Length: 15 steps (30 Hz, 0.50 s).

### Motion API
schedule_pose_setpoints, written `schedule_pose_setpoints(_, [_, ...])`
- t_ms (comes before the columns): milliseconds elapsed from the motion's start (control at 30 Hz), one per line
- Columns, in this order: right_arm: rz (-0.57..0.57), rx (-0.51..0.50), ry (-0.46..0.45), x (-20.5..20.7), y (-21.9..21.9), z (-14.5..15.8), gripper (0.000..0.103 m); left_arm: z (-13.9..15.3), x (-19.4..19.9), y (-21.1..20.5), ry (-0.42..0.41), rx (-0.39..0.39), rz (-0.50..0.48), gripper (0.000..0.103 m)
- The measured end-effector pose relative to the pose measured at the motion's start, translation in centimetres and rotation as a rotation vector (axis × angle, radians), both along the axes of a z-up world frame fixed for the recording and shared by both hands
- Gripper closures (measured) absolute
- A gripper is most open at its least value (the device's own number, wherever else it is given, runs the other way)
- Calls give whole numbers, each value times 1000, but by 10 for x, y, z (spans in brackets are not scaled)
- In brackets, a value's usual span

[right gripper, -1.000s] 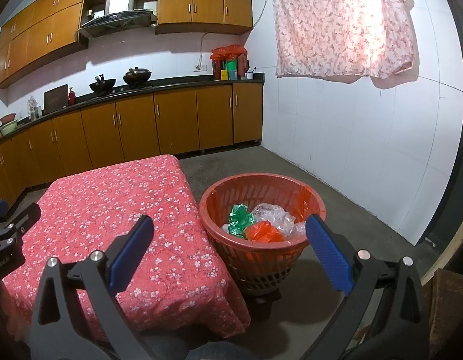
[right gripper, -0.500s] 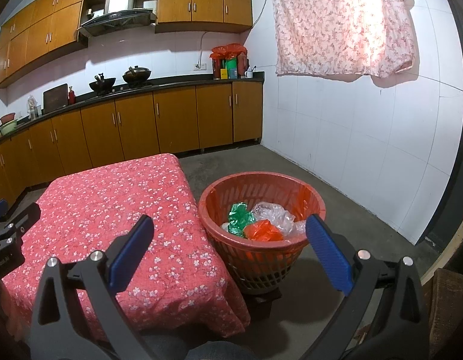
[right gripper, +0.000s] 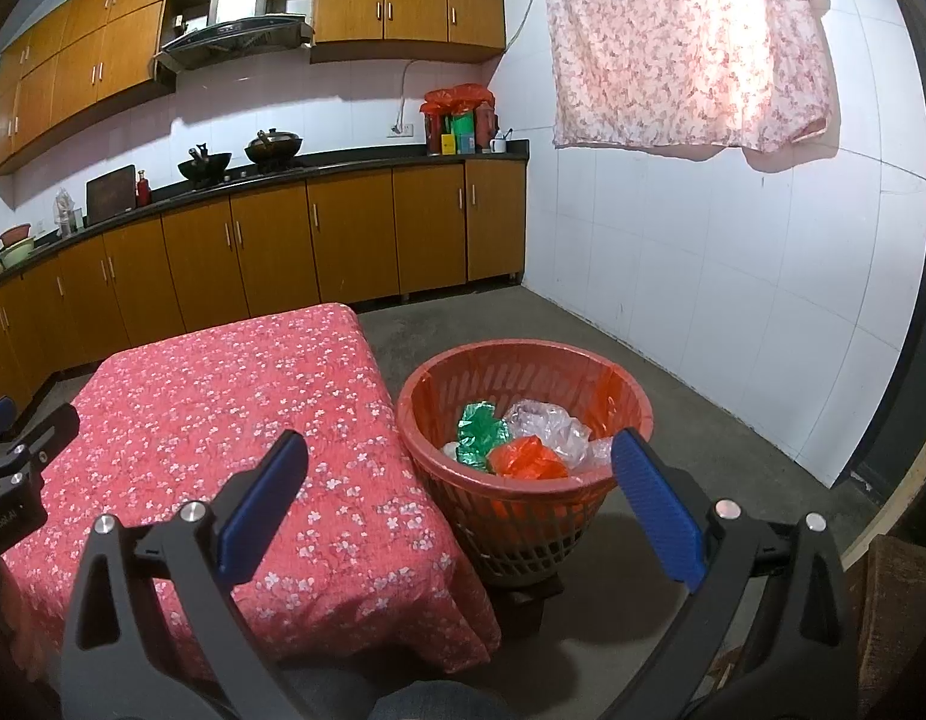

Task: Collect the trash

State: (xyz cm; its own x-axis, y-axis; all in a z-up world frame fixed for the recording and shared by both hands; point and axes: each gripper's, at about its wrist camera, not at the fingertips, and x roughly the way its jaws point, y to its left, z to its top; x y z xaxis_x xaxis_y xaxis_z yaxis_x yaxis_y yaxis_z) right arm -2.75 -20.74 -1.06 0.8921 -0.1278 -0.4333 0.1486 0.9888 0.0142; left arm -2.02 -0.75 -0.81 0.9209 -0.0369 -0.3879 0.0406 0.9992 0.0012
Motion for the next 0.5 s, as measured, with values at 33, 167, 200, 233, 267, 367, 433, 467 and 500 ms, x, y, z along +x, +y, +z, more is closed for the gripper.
schedule_pose_setpoints(33, [0,0,0,0,0,0,4,0,0,0,0,0,0,2])
schedule_pose_setpoints(167, [0,0,1,0,0,0,4,0,0,0,1,0,1,2])
schedule_pose_setpoints(200, [0,0,1,0,0,0,4,0,0,0,0,0,1,2])
schedule_pose_setpoints(233, [0,0,1,0,0,0,4,0,0,0,0,0,1,2])
schedule_pose_setpoints(267, [1,1,0,0,0,0,4,0,0,0,1,1,1,2])
schedule_pose_setpoints(367, [1,0,1,0,0,1,4,0,0,0,1,1,2,2])
schedule_pose_setpoints(433, [1,0,1,0,0,1,4,-1,1,0,2,1,2,2])
schedule_pose_setpoints(467, [1,0,1,0,0,0,4,-1,0,0,2,2,2,2])
schedule_pose_setpoints(500, [1,0,2,0,0,1,4,0,1,0,2,2,2,2])
